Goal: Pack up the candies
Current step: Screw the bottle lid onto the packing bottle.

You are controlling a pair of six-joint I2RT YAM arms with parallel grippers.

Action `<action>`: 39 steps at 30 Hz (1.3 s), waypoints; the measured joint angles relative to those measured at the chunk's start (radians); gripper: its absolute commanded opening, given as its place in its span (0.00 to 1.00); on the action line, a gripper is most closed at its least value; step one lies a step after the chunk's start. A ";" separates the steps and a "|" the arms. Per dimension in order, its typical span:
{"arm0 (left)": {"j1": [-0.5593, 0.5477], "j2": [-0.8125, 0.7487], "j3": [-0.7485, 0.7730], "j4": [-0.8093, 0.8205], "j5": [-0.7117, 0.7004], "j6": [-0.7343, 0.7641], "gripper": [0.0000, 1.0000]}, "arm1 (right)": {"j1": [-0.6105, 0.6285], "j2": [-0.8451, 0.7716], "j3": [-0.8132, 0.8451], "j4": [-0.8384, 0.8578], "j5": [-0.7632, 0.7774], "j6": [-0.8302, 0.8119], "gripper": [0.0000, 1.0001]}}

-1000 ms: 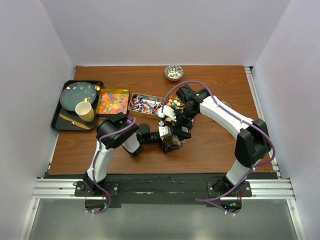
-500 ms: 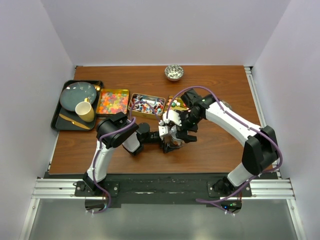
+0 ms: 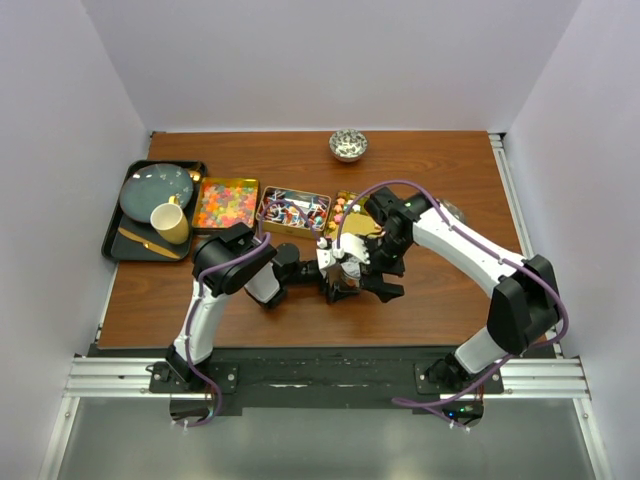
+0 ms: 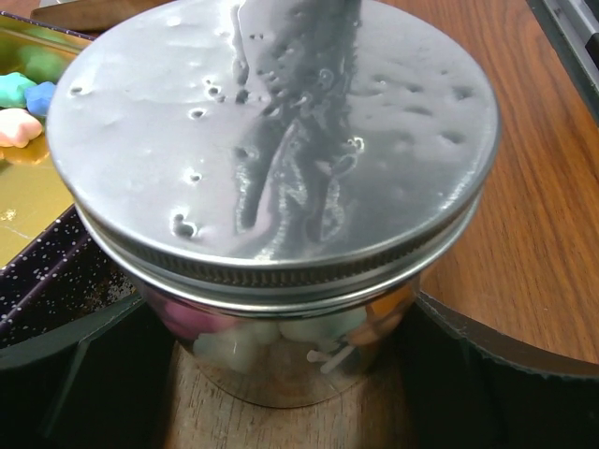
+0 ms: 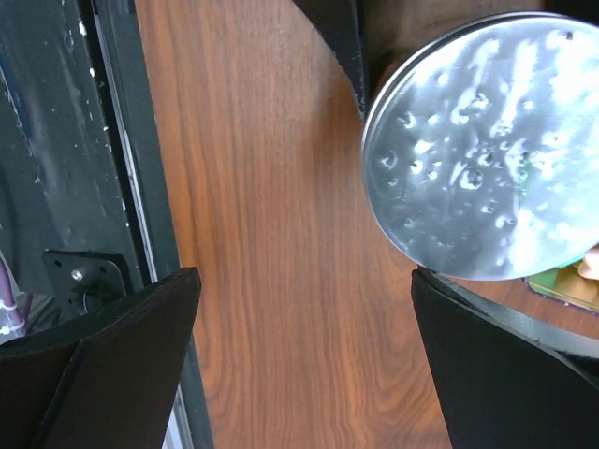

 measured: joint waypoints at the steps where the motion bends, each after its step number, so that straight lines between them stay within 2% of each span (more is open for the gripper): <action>1: 0.000 0.000 0.000 0.000 0.000 0.000 0.00 | -0.001 0.000 0.008 -0.001 0.000 0.002 0.98; 11: 0.000 0.000 0.001 -0.002 -0.001 0.001 0.00 | -0.006 0.054 0.182 0.035 0.005 -0.022 0.99; 21: 0.000 0.000 0.002 -0.004 -0.001 0.004 0.00 | -0.006 0.169 0.237 0.031 -0.019 -0.189 0.99; 34: 0.000 0.000 0.002 -0.005 0.000 0.005 0.00 | 0.032 0.190 0.235 -0.008 -0.025 -0.387 0.99; 39: 0.000 0.000 0.003 -0.007 0.000 0.006 0.00 | 0.034 0.192 0.218 0.018 -0.020 -0.404 0.91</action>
